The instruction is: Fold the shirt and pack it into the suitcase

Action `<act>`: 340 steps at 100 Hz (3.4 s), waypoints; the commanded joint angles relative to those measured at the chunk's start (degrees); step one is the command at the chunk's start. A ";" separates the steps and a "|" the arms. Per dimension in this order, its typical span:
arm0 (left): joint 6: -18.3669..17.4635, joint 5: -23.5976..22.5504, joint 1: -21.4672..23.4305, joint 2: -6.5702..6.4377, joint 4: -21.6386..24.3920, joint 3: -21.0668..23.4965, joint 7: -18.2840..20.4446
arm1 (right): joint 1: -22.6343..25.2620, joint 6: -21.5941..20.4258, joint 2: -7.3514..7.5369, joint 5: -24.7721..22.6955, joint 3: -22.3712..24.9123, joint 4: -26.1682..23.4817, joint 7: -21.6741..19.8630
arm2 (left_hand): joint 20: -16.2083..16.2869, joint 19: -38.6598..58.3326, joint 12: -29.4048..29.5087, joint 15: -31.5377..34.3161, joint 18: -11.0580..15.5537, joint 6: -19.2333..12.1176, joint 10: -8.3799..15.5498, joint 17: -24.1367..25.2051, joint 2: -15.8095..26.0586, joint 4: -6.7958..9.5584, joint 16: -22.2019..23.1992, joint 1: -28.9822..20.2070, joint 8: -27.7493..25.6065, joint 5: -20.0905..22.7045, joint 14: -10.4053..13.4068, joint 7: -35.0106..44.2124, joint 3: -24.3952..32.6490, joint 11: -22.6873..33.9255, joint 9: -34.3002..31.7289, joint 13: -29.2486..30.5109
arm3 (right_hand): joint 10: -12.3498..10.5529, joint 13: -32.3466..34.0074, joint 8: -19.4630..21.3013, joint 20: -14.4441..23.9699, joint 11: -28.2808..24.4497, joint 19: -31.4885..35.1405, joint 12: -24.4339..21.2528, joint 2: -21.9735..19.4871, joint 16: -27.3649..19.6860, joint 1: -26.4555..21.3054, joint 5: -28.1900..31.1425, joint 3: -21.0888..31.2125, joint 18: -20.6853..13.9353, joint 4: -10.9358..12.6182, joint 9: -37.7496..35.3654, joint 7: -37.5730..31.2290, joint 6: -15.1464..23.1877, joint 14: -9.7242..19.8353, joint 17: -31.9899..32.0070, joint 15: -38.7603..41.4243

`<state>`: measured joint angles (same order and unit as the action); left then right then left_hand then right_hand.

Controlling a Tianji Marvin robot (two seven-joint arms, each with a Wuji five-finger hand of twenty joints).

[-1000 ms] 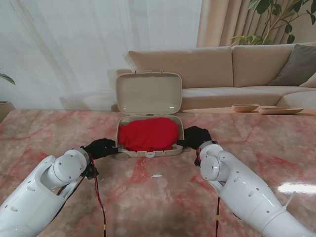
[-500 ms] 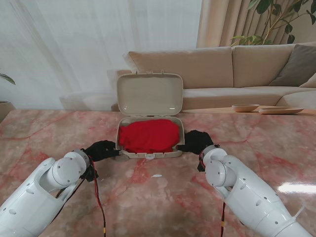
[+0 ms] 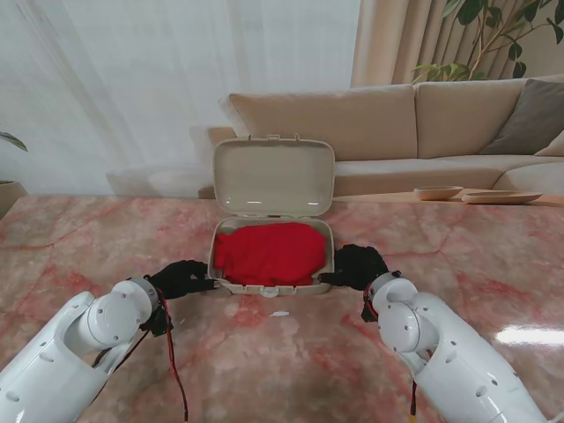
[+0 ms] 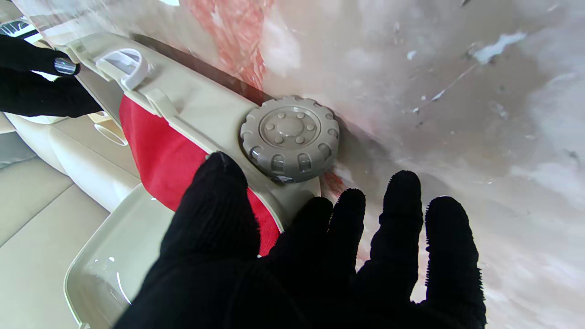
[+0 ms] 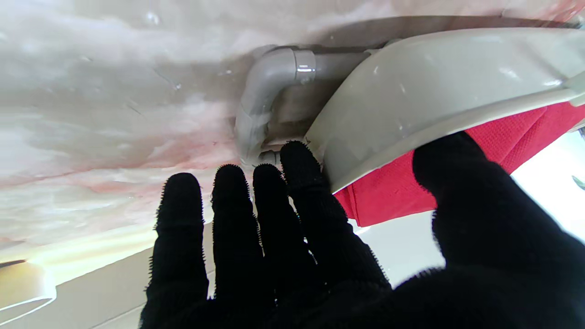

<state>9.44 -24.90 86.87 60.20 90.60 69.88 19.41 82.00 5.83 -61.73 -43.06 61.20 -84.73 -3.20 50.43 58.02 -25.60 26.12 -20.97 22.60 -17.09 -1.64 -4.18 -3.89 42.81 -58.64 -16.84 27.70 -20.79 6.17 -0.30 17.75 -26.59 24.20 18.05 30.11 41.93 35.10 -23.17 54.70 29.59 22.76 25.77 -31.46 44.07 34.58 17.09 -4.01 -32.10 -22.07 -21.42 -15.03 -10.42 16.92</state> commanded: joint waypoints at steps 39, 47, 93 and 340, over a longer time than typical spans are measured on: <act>-0.26 -3.72 8.12 -0.78 5.94 2.60 3.02 | 7.40 -2.90 0.95 -1.92 3.67 -6.52 -4.63 | 1.30 -1.08 0.62 -0.34 -1.32 -7.84 0.74 0.50 3.09 0.77 0.65 0.64 -1.29 0.34 -0.85 1.62 -1.94 -1.00 2.03 -1.21 | 0.73 1.64 -0.63 0.85 1.29 -0.90 -0.19 -0.01 1.00 -0.82 -0.89 -0.98 1.07 3.08 -0.21 1.18 10.19 -1.23 -0.44 -0.88; -0.22 -4.17 9.37 -0.83 6.84 3.19 3.05 | 9.10 -3.35 1.12 -2.31 4.76 -7.84 -5.24 | 1.29 -1.08 0.63 -0.32 -1.23 -7.80 0.67 0.50 3.09 0.78 0.66 0.60 -1.28 0.35 -0.90 1.60 -1.93 -1.05 2.11 -1.22 | 0.68 1.73 -0.64 0.93 1.27 -0.83 -0.13 -0.11 1.02 -0.93 -0.87 -1.15 1.01 3.08 -0.30 1.15 10.25 -1.13 -0.67 -0.85; -0.16 -5.89 13.56 -1.08 10.13 5.34 3.81 | 14.84 -2.84 1.41 -1.85 8.49 -12.66 -7.53 | 1.23 -1.03 0.64 -0.32 -1.21 -8.05 0.83 0.47 3.24 0.78 0.61 0.68 -1.30 0.14 -0.70 1.57 -1.97 -1.03 2.09 -1.22 | 1.17 1.81 -0.78 1.21 1.40 -0.64 -0.10 -1.27 1.08 -1.81 -1.31 -3.06 1.13 3.24 -0.54 1.30 9.94 -1.55 -1.06 -0.74; 1.17 -3.53 25.67 3.99 24.25 12.02 -18.82 | -12.79 12.58 -8.14 23.23 1.65 5.47 14.21 | 1.65 -0.87 1.02 -0.95 -2.63 -10.95 0.55 -0.16 3.10 0.86 0.36 0.95 -1.40 -1.23 -1.16 1.76 -1.96 -2.62 -0.21 0.15 | 2.56 -5.26 -1.02 3.96 -1.46 -0.30 4.86 2.65 3.18 1.15 -11.28 -3.94 1.69 3.39 14.32 6.66 8.14 -0.42 1.49 1.81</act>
<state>10.33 -28.55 112.48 63.94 115.33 82.23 0.57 69.43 18.43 -69.35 -20.40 63.09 -79.95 11.63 50.53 58.00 -25.01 26.84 -22.18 13.86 -17.01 -2.33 -4.17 -3.89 43.95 -58.64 -18.08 28.02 -20.75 7.81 -0.30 16.45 -26.60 24.66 20.34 26.81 40.75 37.78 -24.27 55.07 35.17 24.35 29.67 -31.04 33.30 29.91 19.37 -2.79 -19.48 -15.72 -13.96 -17.01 -9.46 18.63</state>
